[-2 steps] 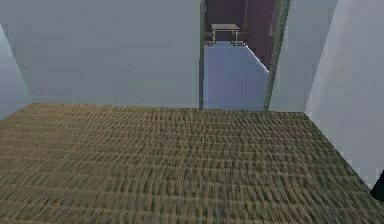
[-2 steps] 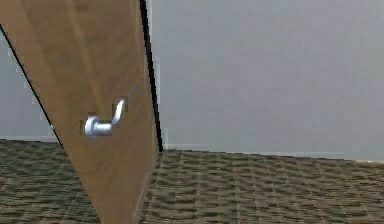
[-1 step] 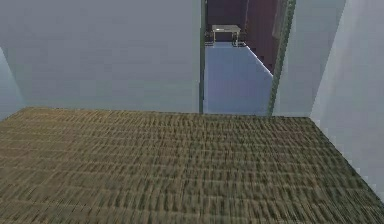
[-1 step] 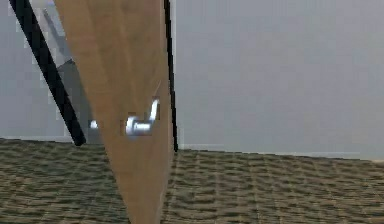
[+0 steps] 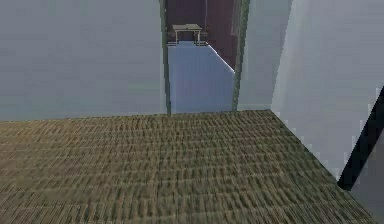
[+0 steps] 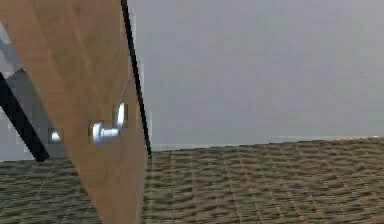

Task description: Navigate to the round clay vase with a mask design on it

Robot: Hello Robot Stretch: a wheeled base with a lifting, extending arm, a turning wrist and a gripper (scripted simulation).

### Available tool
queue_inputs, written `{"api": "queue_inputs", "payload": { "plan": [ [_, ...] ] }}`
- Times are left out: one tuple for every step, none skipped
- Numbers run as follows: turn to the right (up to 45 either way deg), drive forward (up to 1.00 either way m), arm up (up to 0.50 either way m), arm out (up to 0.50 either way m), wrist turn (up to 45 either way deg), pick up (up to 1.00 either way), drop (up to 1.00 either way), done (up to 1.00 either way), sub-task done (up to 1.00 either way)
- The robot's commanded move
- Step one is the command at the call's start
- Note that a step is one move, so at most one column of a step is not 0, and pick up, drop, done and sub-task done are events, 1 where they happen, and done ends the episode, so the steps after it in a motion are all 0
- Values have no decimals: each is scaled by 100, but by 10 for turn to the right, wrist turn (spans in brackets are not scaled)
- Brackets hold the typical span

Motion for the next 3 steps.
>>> {"api": "queue_inputs", "payload": {
  "plan": [
    [0,100,0,0,0,0,0,0,0],
    [0,100,0,0,0,0,0,0,0],
    [60,0,0,0,0,0,0,0,0]
  ]
}}
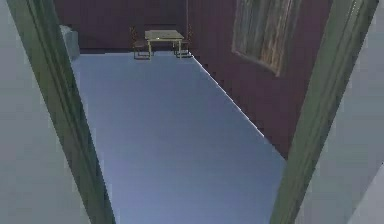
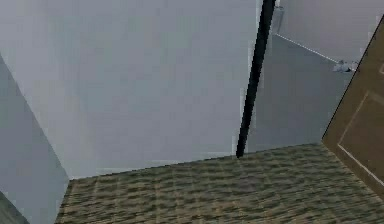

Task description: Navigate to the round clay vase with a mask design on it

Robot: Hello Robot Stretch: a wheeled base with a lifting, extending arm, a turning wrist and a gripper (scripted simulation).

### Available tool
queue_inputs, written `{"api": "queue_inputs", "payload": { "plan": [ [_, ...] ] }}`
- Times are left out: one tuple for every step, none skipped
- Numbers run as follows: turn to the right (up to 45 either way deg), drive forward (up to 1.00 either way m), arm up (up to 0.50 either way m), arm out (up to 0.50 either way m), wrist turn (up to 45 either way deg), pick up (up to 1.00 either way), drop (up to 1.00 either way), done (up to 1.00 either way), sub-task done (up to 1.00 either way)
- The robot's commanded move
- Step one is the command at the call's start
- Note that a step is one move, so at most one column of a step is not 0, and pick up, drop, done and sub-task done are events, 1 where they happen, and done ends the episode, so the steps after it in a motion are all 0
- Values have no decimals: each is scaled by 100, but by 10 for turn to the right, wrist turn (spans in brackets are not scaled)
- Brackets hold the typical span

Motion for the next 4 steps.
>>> {"api": "queue_inputs", "payload": {
  "plan": [
    [0,65,0,0,0,0,0,0,0],
    [-60,0,0,0,0,0,0,0,0],
    [0,30,0,0,0,0,0,0,0],
    [-60,0,0,0,0,0,0,0,0]
  ]
}}
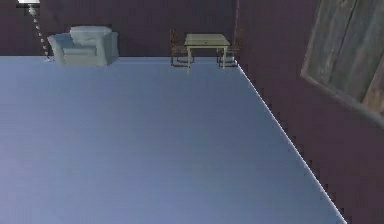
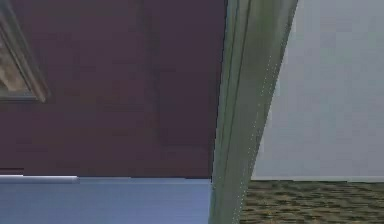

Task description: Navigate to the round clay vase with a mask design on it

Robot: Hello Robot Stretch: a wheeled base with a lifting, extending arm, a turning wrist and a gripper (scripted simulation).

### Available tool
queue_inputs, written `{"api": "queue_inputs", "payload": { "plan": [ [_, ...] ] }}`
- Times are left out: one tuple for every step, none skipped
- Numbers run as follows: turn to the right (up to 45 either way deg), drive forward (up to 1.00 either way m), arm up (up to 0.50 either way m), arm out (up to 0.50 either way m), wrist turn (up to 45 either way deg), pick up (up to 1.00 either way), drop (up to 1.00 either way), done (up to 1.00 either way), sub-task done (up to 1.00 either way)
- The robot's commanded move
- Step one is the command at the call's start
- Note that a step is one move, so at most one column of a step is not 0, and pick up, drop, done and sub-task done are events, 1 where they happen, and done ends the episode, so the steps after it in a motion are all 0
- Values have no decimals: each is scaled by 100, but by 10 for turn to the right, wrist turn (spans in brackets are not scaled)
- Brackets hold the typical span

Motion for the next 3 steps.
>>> {"api": "queue_inputs", "payload": {
  "plan": [
    [0,45,0,0,0,0,0,0,0],
    [-450,0,0,0,0,0,0,0,0],
    [-210,0,0,0,0,0,0,0,0]
  ]
}}
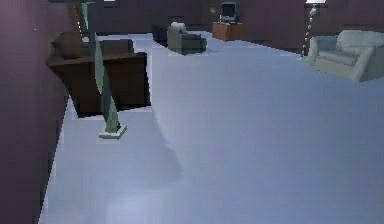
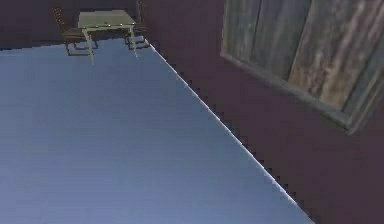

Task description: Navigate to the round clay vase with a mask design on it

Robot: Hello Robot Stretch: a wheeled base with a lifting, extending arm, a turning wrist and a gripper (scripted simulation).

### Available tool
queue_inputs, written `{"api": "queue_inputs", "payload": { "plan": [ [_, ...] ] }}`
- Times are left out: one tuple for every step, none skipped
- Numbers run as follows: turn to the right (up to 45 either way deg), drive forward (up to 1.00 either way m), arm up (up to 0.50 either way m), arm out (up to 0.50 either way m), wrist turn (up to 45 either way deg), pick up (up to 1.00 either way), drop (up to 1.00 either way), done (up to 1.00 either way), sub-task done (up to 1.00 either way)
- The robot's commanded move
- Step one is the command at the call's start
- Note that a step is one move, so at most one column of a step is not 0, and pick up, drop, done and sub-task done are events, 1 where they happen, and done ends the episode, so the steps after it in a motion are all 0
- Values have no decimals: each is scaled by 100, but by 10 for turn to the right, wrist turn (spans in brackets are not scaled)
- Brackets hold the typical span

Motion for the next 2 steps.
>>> {"api": "queue_inputs", "payload": {
  "plan": [
    [0,100,0,0,0,0,0,0,0],
    [0,100,0,0,0,0,0,0,0]
  ]
}}
